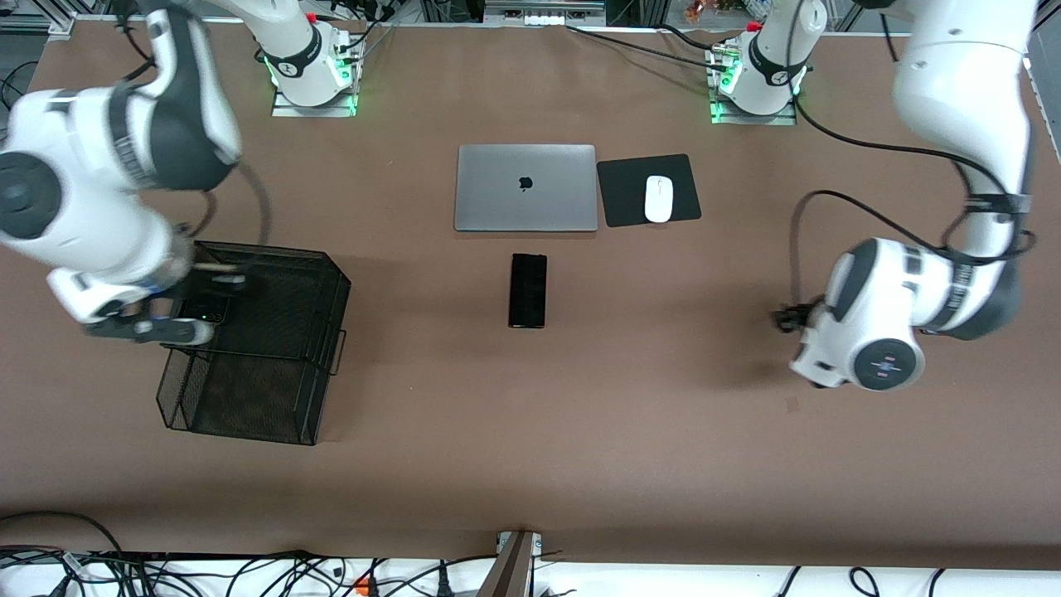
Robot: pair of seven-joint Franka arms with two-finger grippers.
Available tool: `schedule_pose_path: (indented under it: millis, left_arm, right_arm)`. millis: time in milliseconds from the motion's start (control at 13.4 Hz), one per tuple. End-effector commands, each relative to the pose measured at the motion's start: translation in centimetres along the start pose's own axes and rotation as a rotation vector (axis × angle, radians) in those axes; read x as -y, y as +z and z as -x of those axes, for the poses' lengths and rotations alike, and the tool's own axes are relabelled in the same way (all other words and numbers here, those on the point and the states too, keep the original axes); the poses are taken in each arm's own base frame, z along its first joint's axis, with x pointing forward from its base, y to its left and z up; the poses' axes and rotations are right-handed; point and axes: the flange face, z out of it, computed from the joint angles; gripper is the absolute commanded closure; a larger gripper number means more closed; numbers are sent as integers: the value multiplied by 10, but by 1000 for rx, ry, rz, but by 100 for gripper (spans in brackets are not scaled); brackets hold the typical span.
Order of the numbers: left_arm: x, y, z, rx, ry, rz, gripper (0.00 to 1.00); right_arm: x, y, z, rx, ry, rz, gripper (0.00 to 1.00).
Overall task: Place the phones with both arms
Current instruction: 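Withdraw the right gripper while the left gripper reaches the white phone, then grasp the large phone with the right gripper while the left grasps the white phone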
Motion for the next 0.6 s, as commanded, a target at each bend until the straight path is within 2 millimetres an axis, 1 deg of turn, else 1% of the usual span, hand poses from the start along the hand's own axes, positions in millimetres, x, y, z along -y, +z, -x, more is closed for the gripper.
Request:
schedule_pose_path:
  millis: [0, 74, 149, 223, 298, 372, 447, 521]
  left_arm:
    - [84, 34, -37, 2, 84, 29, 0]
    - [116, 50, -53, -25, 126, 42, 0]
    - [145, 65, -66, -71, 186, 24, 0]
    - [161, 73, -75, -125, 262, 20, 0]
    - [186, 92, -81, -143, 289, 46, 0]
    - [208, 112, -85, -171, 312, 86, 0]
    - [220, 125, -87, -216, 373, 110, 0]
    - [230, 134, -88, -246, 408, 149, 0]
  right_arm:
    - [94, 8, 28, 27, 63, -46, 0]
    - [141, 15, 41, 15, 87, -51, 0]
    - [183, 23, 52, -6, 116, -44, 0]
    - [228, 34, 68, -19, 158, -32, 0]
    - [264, 49, 83, -30, 184, -28, 0]
    - [297, 65, 100, -27, 199, -48, 0]
    - [315, 77, 109, -13, 220, -74, 0]
    - [328, 90, 117, 9, 234, -91, 0]
